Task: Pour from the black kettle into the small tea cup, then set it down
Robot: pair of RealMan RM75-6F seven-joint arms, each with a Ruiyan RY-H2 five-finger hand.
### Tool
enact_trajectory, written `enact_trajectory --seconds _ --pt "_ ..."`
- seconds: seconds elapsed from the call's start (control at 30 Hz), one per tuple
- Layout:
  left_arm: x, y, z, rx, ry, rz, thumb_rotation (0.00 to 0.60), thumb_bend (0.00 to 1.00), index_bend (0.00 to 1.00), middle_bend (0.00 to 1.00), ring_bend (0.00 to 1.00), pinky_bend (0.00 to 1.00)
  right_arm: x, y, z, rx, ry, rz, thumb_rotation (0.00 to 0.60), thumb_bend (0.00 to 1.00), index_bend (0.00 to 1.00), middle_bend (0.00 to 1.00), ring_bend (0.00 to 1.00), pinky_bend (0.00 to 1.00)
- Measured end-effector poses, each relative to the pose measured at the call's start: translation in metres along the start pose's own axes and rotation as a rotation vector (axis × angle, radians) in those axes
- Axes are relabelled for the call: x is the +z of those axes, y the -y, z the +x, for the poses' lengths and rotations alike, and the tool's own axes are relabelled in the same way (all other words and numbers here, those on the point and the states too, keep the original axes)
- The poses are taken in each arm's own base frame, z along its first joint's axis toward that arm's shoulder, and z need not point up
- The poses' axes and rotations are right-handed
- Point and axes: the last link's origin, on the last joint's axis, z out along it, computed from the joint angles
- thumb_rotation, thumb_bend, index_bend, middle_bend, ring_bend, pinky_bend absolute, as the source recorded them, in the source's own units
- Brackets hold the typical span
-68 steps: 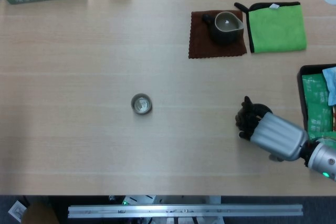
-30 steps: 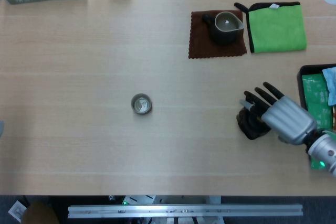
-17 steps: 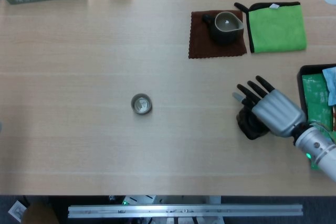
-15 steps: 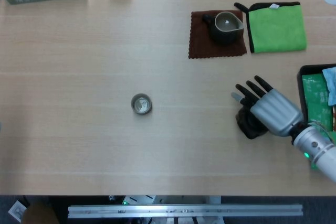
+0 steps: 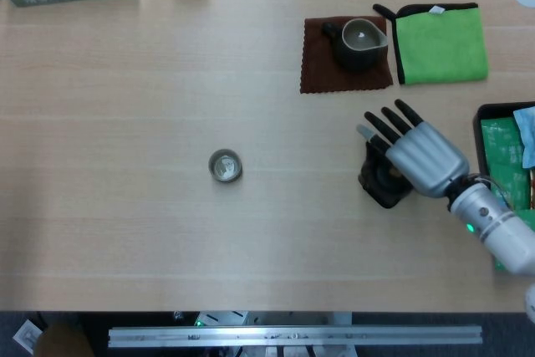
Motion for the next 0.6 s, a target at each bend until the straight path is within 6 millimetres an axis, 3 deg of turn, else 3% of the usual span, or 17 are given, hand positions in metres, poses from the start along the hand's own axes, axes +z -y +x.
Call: enact_trajectory --seconds 0.43,0.6 --pt "0.001 0.005 0.001 0.003 0.005 0.019 0.600 0.31 0.22 0.24 0.26 0.23 0.045 -0.006 0.026 -0.003 -0.065 -0.079 0.600 0.00 0.00 0.00 0.00 0.00" --pt "0.000 0.006 0.002 0.002 0.004 0.025 0.600 0.31 0.22 0.24 0.26 0.23 0.044 -0.012 0.032 0.000 -0.068 -0.092 0.600 0.00 0.00 0.00 0.00 0.00"
